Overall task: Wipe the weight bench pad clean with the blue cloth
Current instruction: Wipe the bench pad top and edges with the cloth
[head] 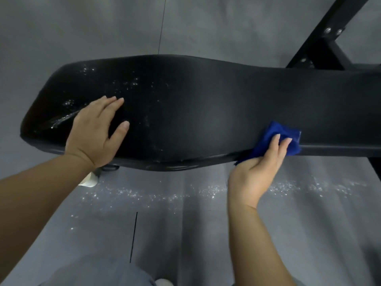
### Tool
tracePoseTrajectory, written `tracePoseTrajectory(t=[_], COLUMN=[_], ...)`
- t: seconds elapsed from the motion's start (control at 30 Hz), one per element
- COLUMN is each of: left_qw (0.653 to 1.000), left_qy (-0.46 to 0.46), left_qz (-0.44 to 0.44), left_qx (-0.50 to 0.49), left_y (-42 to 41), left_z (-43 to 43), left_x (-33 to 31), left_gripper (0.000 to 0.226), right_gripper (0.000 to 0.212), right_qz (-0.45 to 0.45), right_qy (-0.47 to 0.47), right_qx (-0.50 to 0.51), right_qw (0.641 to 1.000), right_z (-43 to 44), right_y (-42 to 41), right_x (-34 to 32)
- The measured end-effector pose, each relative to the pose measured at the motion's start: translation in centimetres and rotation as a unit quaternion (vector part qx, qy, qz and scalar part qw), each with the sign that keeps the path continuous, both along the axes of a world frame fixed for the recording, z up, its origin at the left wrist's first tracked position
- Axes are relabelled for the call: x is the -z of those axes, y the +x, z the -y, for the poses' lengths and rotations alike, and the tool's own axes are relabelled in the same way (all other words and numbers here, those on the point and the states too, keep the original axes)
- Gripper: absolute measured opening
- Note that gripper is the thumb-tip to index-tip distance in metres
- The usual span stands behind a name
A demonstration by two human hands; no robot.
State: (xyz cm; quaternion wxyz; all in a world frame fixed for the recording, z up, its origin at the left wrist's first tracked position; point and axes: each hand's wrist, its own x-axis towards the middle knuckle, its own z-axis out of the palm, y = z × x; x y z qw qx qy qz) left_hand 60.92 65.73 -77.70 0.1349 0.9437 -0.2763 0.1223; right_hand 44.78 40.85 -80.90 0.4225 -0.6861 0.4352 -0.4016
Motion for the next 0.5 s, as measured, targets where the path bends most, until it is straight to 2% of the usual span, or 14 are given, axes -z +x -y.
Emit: tracePoseTrajectory(t=[0.13,0.27,0.37,0.43,0.5], left_qw=[1.0,1.0,1.0,1.0,1.0], left_qy=[0.007,0.011,0.008,0.0,-0.005], left_qz=[-0.005,-0.006,-0.012,-0.015,-0.014], left_qx=[-0.003,-0.004,-0.005,0.0,0.0], left_y=[-0.1,-0.1,-0.2,-0.2,-0.2], left_z=[0.1,0.0,0.0,0.0,0.0], left_x=[-0.1,-0.1,-0.1,-0.1,0.0], left_gripper=[0.061,0.06,0.059,0.06,0.06], right_gripper=[0.064,0.07,0.073,0.075,0.079], right_qz=[0.053,0.05,0.058,0.052,0.061], right_qy=[0.054,0.097,0.087,0.078,0.136], right_qx=[0.012,-0.103,-0.144,-0.113,-0.057], right_qw=[0.997,0.989,0.984,0.989,0.987], right_z=[-7.6,-14.2,-12.8,-10.6,-9.0], right_y=[1.7,0.4,-0.4,-0.4,0.2], right_x=[0.1,0.1,0.5,1.2,1.6])
